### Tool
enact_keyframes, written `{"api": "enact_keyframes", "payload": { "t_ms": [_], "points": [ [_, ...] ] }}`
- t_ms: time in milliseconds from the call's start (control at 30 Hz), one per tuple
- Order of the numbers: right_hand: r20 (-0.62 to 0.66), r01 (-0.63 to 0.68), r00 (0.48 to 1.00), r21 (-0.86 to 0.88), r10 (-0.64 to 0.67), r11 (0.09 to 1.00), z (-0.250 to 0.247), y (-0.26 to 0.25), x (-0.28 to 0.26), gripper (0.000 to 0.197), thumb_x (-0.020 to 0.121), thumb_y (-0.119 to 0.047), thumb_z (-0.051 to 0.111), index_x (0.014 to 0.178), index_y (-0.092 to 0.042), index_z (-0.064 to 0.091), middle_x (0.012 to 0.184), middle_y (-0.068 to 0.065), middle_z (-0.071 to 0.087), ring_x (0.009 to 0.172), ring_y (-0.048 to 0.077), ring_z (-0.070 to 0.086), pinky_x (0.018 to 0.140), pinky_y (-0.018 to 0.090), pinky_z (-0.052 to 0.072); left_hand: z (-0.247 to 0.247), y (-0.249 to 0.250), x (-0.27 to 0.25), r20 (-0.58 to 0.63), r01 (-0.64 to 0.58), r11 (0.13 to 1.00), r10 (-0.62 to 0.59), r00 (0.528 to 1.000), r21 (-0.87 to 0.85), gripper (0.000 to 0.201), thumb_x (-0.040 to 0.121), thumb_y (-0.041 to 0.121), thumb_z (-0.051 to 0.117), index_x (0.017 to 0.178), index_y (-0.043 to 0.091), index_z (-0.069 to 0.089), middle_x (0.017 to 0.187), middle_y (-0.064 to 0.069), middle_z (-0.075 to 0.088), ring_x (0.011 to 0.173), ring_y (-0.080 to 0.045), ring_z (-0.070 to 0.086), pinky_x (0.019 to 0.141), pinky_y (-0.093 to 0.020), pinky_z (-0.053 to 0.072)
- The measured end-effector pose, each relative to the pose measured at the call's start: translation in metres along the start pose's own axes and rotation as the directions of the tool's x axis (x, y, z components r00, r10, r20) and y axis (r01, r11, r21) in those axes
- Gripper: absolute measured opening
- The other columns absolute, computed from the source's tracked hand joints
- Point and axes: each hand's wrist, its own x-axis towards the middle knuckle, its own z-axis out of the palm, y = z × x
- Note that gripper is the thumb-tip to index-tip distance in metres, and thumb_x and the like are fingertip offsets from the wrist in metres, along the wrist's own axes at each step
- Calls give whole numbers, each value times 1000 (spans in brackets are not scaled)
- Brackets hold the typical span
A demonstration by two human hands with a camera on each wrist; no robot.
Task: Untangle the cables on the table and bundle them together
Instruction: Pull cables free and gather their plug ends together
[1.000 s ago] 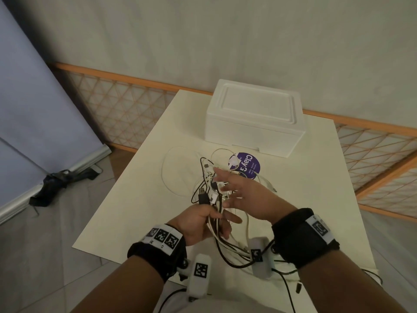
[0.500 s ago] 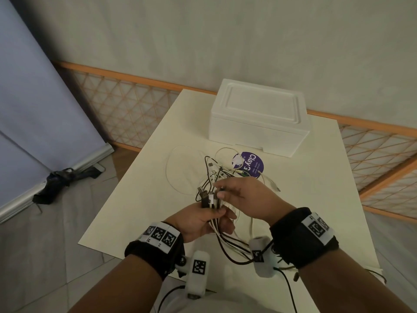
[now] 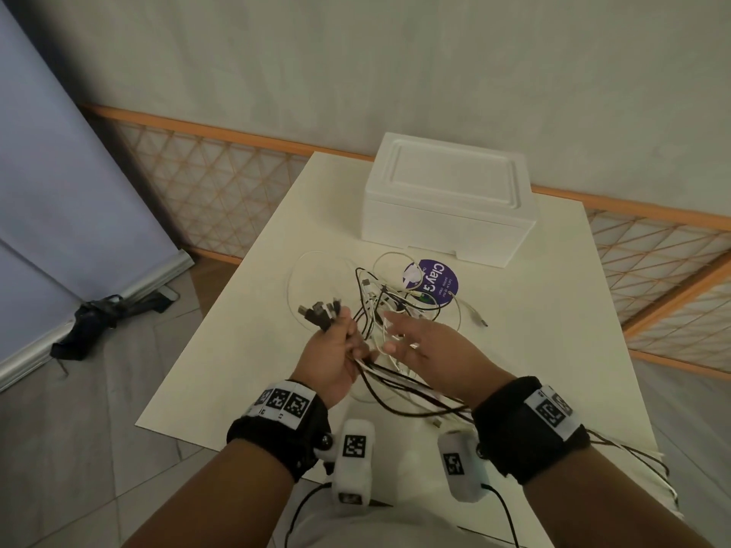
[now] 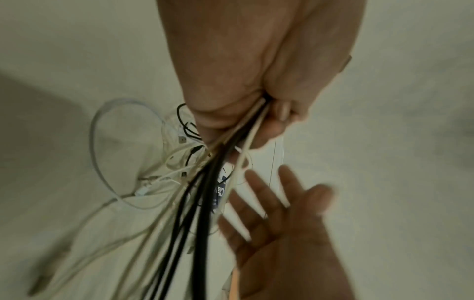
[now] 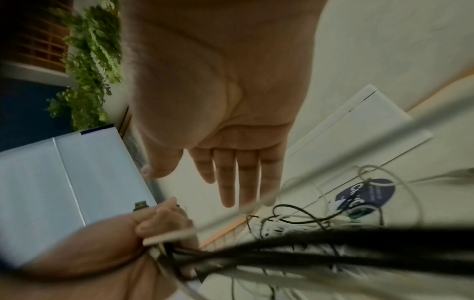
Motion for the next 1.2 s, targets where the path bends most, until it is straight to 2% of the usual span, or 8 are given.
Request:
{"api": "enact_keyframes", "payload": {
  "t_ms": [167, 267, 400, 467, 567, 867, 1000, 1200],
  "points": [
    [1, 1, 1000, 52, -1, 999, -1, 9, -23, 85, 74, -81, 43, 142, -31, 40, 138, -8, 51, 127, 8, 46, 108, 30, 36, 7, -2, 2, -101, -63, 997, 57, 993, -47, 39, 99, 36, 45, 65, 16, 40, 48, 5, 27, 41, -11, 29, 55, -29, 40],
    [148, 24, 989, -112, -8, 993, -12, -17, -30, 86, 79, -57, 65, 148, -20, 28, 147, -2, 41, 133, 15, 37, 110, 26, 27, 16, -9, 0, -122, -92, 995, 88, 989, -25, 40, 98, 34, 47, 64, 17, 38, 49, 4, 27, 44, -12, 29, 56, -30, 36],
    [109, -43, 992, -193, 65, 980, 23, -31, -13, 90, 86, -32, 64, 149, -9, 5, 122, 12, 60, 103, 28, 61, 88, 41, 50, 29, -12, -9, -57, -74, 997, 73, 996, -13, 49, 97, 37, 48, 54, 19, 35, 45, 5, 28, 42, -10, 33, 52, -25, 36],
    [43, -147, 987, -129, 153, 981, 41, -16, -5, 65, 94, -25, 53, 145, -9, 18, 106, 14, 65, 90, 28, 64, 79, 43, 52, 30, -9, -10, 1, -57, 997, 57, 998, -55, 51, 95, 39, 48, 50, 20, 33, 45, 5, 26, 42, -11, 30, 54, -27, 33],
    [70, -156, 982, -227, 176, 961, 53, -6, -7, 27, 98, -28, 42, 118, -11, 49, 101, 11, 66, 90, 29, 64, 76, 40, 51, 26, -10, -9, -9, -42, 993, 41, 999, -111, 52, 95, 37, 50, 49, 19, 33, 43, 4, 23, 39, -12, 26, 49, -27, 32],
    [157, 20, 988, -176, 8, 984, 40, 12, -18, 46, 95, -54, 36, 91, -11, 52, 85, 8, 59, 81, 24, 54, 69, 35, 39, 8, 7, 1, -196, -15, 996, -2, 981, -83, 58, 96, 38, 52, 45, 22, 29, 40, 6, 16, 34, -11, 15, 41, -21, 18],
    [164, -64, 982, -165, 91, 984, 32, 28, -27, 46, 97, -55, 27, 80, -18, 47, 67, -6, 46, 71, 18, 47, 70, 34, 40, -13, 14, 8, -321, -14, 995, -17, 947, -96, 52, 96, 39, 53, 53, 21, 28, 41, 7, 16, 34, -11, 14, 41, -20, 17],
    [239, -94, 959, -226, 149, 969, 41, 37, -37, 54, 89, -64, 40, 94, -13, 56, 81, 0, 55, 75, 16, 49, 68, 31, 37, -27, 10, 12, -394, 27, 990, -82, 916, -142, 49, 98, 39, 49, 58, 21, 26, 38, 7, 17, 30, -10, 15, 37, -15, 17]
  ]
}}
